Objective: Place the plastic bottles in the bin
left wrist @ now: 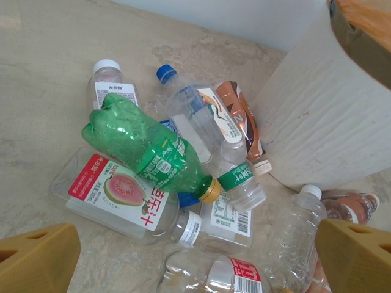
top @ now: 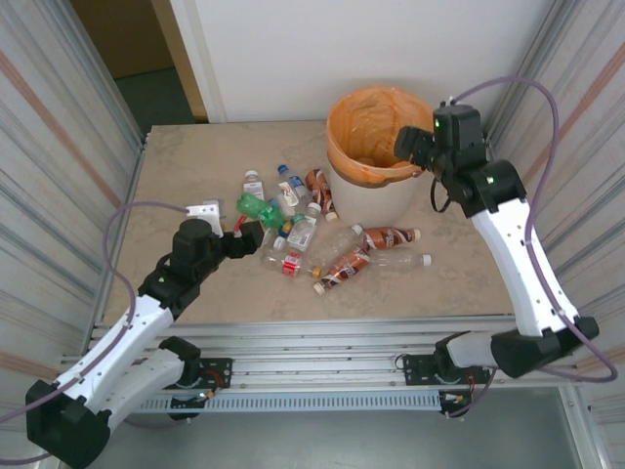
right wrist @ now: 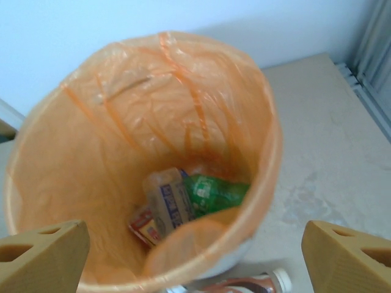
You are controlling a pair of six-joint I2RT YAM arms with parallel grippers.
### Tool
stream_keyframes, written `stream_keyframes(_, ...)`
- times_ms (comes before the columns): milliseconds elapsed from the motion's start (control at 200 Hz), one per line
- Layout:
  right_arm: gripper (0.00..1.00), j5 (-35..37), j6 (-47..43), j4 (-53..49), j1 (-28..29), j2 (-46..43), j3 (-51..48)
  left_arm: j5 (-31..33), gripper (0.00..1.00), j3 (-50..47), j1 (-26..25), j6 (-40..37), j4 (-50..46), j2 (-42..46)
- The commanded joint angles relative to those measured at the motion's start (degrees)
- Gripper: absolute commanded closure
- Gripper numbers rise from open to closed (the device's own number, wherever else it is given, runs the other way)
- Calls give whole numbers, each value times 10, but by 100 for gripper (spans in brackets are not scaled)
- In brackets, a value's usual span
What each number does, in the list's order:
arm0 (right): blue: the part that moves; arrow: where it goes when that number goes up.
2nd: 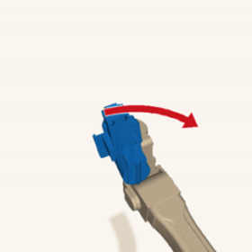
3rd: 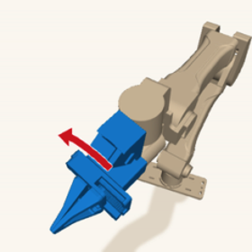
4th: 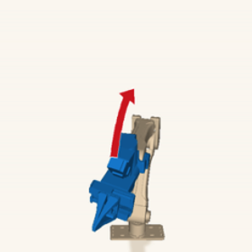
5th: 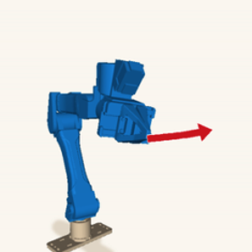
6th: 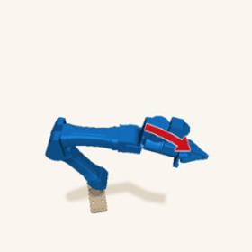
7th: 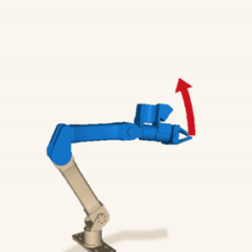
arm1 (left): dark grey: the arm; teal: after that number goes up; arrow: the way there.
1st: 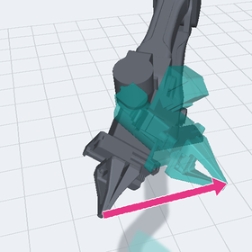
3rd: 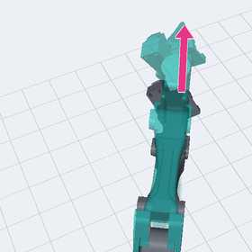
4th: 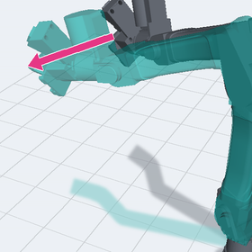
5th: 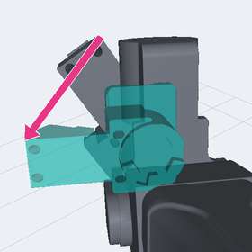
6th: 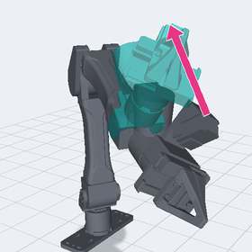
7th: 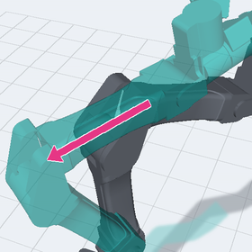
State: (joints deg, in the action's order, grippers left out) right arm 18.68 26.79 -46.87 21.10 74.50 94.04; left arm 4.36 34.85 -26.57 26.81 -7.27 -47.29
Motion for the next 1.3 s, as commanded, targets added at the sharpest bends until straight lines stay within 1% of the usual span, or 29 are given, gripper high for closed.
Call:
stream_keyframes(0,10,36,37,-22,9,-53,-62,12,1,-8,6,-12,14,6)
stream_keyframes(120,8,46,83,-33,18,-110,-140,11,1,-11,6,-12,22,6)
stream_keyframes(200,5,60,120,-50,27,-137,-186,12,1,-12,7,-12,24,4)
stream_keyframes(311,3,56,167,-57,36,-163,-249,12,1,-13,7,-12,27,2)
stream_keyframes(521,0,16,253,-45,57,-162,-348,9,1,-17,7,-10,38,-5)
stream_keyframes(716,2,13,346,-29,86,-153,-419,6,1,-17,7,-10,39,-11)
stream_keyframes(912,2,-29,443,48,86,-164,-510,1,1,-19,7,-9,45,-19)
stream_keyframes(1032,2,-45,464,92,85,-155,-536,-6,1,-16,8,-6,48,-27)
stream_keyframes(1297,2,-70,467,148,85,-93,-534,-10,1,-17,8,-3,49,-31)
